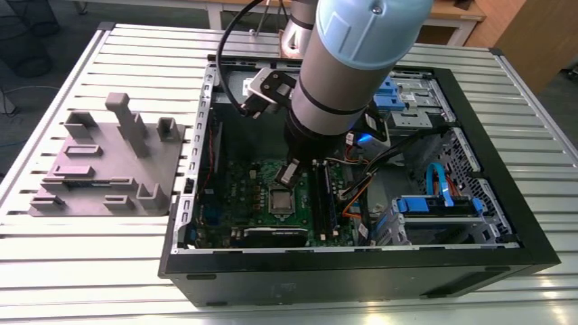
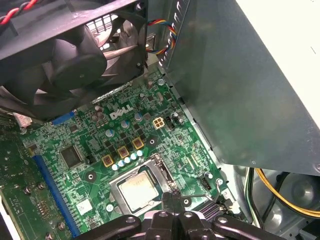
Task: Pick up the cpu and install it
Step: 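Install the first cpu locking lever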
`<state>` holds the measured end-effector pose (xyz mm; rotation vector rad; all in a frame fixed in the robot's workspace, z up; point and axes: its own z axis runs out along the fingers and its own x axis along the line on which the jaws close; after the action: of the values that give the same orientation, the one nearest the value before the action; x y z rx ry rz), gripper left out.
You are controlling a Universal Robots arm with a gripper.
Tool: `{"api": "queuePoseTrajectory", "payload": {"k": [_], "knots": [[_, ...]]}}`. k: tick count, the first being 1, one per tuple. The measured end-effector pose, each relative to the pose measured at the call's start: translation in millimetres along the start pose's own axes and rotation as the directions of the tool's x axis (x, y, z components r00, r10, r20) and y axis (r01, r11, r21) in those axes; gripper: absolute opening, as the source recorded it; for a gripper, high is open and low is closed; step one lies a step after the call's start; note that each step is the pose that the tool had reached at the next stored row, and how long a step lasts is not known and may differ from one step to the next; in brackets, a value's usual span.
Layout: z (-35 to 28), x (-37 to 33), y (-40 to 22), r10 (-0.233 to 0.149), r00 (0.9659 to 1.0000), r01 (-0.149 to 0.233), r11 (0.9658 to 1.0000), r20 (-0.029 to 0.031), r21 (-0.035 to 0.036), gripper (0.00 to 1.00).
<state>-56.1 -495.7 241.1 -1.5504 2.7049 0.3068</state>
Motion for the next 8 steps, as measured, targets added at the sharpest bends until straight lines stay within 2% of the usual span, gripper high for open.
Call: {"api": "queuePoseTrajectory", "payload": {"k": [6, 8], "knots": [[0.0, 0.0, 0.0, 0.0, 1.0, 0.0, 1.0, -0.0001, 0.0, 0.11], [-0.2, -0.9, -1.7, 0.0, 1.0, 0.0, 1.0, 0.0, -0.0001, 0.11]]}}
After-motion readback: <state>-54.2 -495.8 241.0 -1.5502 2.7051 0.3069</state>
